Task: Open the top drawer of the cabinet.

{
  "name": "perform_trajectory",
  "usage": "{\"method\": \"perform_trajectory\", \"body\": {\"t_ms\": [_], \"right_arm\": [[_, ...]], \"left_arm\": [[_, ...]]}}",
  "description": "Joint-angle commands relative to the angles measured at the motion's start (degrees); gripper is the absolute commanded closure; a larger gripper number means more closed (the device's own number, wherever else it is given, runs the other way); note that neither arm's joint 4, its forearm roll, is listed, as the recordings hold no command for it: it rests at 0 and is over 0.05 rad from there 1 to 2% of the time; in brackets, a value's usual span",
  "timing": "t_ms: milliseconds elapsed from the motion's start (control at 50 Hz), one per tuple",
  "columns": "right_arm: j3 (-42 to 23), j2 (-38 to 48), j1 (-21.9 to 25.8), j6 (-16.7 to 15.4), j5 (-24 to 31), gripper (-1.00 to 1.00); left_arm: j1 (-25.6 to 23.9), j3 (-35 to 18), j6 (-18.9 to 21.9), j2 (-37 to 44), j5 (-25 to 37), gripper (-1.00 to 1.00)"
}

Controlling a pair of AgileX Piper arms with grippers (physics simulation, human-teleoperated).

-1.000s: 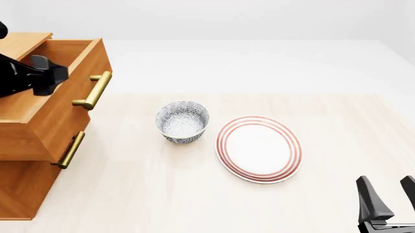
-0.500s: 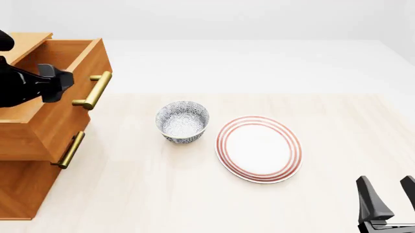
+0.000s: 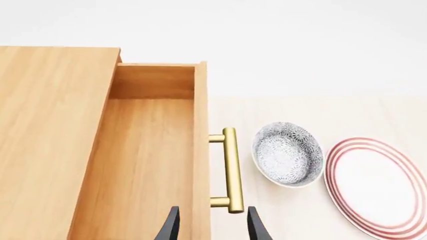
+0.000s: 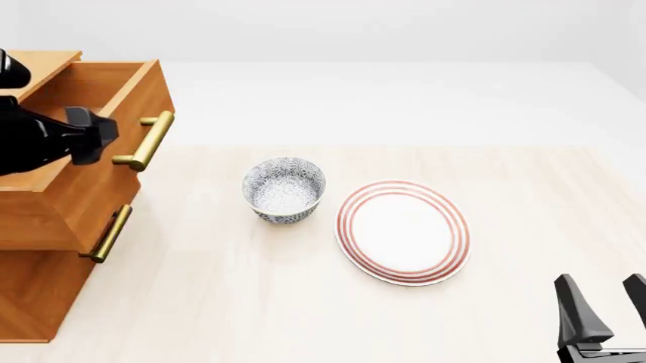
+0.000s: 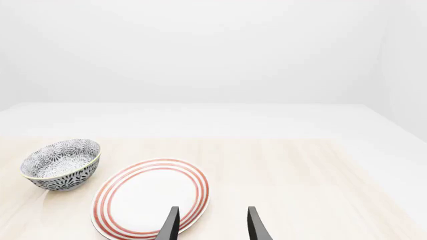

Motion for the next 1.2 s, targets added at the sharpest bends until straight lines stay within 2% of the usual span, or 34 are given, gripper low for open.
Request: {"method": "perform_trajectory", "body": {"t_ms": [20, 1200], "right_arm": [[0.00, 0.01, 0.00, 0.00, 0.00, -1.00], [0.00, 0.00, -0.01, 0.00, 0.00, -1.00]], "left_arm": [[0.16, 0.63, -0.42, 0.80, -0.87, -1.00], [-2.00, 3.39, -1.86, 6.05, -6.97, -1.00]]}}
